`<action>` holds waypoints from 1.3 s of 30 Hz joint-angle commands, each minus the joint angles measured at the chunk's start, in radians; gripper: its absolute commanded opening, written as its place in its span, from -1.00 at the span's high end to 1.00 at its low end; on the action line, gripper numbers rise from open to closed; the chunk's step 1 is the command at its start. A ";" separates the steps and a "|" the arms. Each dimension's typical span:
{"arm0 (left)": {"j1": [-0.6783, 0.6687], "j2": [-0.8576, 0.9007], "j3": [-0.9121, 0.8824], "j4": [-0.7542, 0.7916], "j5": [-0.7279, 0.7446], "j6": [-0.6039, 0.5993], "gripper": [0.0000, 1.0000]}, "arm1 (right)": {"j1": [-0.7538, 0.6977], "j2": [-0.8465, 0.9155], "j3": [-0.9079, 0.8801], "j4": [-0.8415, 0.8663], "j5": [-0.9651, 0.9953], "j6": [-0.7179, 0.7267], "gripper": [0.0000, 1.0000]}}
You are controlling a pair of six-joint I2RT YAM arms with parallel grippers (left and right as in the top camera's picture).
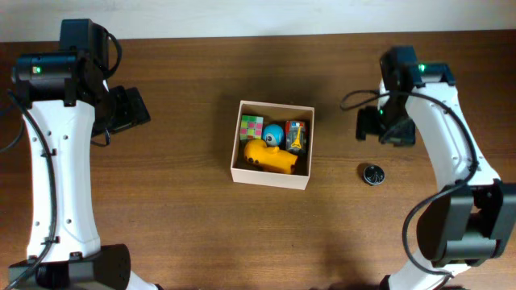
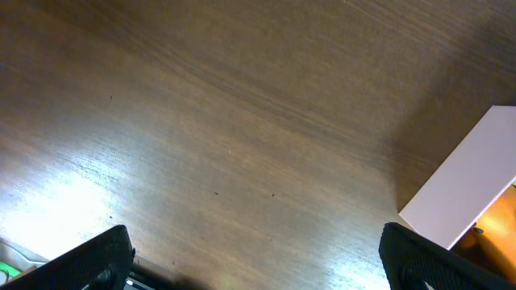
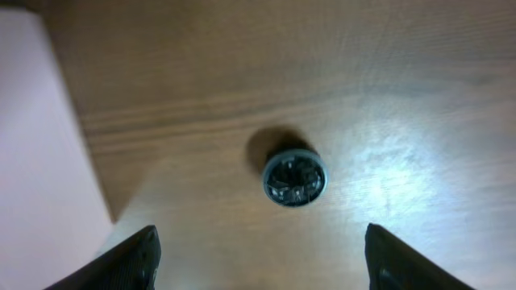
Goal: Pack container
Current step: 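Move right gripper to the black round object and grasp it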
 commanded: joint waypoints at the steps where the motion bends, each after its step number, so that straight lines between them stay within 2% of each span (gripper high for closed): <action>1: 0.002 -0.007 0.016 -0.001 0.004 0.012 -0.99 | -0.036 -0.016 -0.114 0.061 -0.076 0.014 -0.50; 10: 0.002 -0.007 0.016 -0.001 0.004 0.012 -0.99 | -0.122 -0.015 -0.332 0.287 -0.071 0.030 -0.57; 25: 0.002 -0.007 0.016 -0.001 0.003 0.012 -0.98 | -0.098 -0.014 -0.457 0.418 -0.121 0.034 -0.55; 33: 0.002 -0.007 0.016 -0.001 0.004 0.012 -0.98 | -0.095 -0.014 -0.481 0.470 -0.120 0.056 -0.34; 36: 0.002 -0.007 0.016 -0.001 0.003 0.012 -0.98 | -0.095 -0.014 -0.481 0.470 -0.121 0.056 -0.20; 39: 0.002 -0.007 0.016 -0.001 0.004 0.012 -0.98 | -0.095 -0.015 -0.481 0.468 -0.120 0.056 -0.18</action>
